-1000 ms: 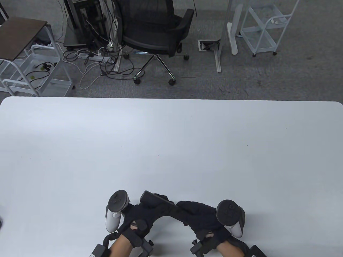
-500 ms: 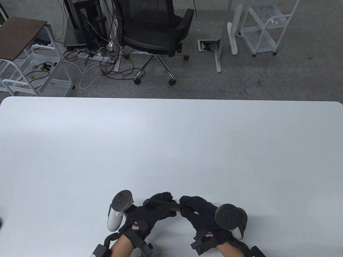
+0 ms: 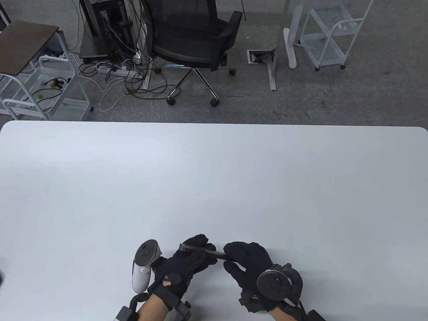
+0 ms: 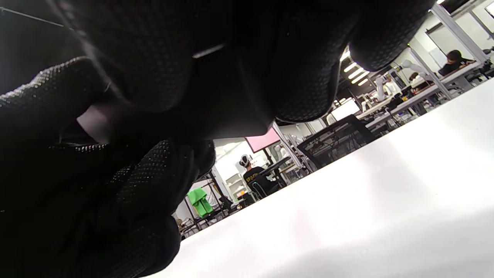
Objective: Fit batteries into remote control, then fit battery cover
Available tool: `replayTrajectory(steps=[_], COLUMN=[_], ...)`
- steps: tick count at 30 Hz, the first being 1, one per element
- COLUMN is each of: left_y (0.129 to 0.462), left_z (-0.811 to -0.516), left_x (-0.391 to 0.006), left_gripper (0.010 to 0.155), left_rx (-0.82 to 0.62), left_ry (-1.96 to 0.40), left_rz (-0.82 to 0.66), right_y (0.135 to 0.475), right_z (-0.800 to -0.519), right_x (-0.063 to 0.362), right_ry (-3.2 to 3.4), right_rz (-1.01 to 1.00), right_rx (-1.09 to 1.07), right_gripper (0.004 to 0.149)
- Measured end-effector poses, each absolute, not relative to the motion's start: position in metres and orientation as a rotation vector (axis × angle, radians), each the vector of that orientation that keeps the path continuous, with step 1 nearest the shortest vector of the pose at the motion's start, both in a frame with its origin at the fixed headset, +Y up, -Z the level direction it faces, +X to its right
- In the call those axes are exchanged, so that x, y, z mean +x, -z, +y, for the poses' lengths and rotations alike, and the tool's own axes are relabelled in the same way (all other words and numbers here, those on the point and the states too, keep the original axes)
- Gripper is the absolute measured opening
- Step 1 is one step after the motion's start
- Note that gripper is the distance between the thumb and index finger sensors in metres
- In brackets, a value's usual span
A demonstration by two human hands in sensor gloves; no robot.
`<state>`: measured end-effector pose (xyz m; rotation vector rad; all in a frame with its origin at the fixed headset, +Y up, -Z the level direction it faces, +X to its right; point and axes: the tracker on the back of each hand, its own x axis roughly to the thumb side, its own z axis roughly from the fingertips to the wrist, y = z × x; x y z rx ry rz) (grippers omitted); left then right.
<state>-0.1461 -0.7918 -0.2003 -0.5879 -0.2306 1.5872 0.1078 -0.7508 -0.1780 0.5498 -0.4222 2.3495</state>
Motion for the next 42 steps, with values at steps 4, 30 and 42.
replayTrajectory(steps=[4, 30, 42], left_y=[0.199, 0.203, 0.208], left_z=[-0.789, -0.779, -0.767], left_x=[-0.139, -0.139, -0.179], left_gripper=[0.072, 0.074, 0.085], left_rx=[-0.574, -0.586, -0.413], left_ry=[-1.554, -1.475, -1.225], left_rz=[-0.275, -0.414, -0.127], right_y=[0.175, 0.188, 0.197], right_z=[-0.749, -0.754, -0.755], right_x=[0.102, 0.113, 0.120], right_ry=[-2.363, -2.241, -2.405], right_rz=[-0.455, -0.106, -0.164], right_rx=[0.586, 0.632, 0.546], right_gripper=[0.055, 0.074, 0.072])
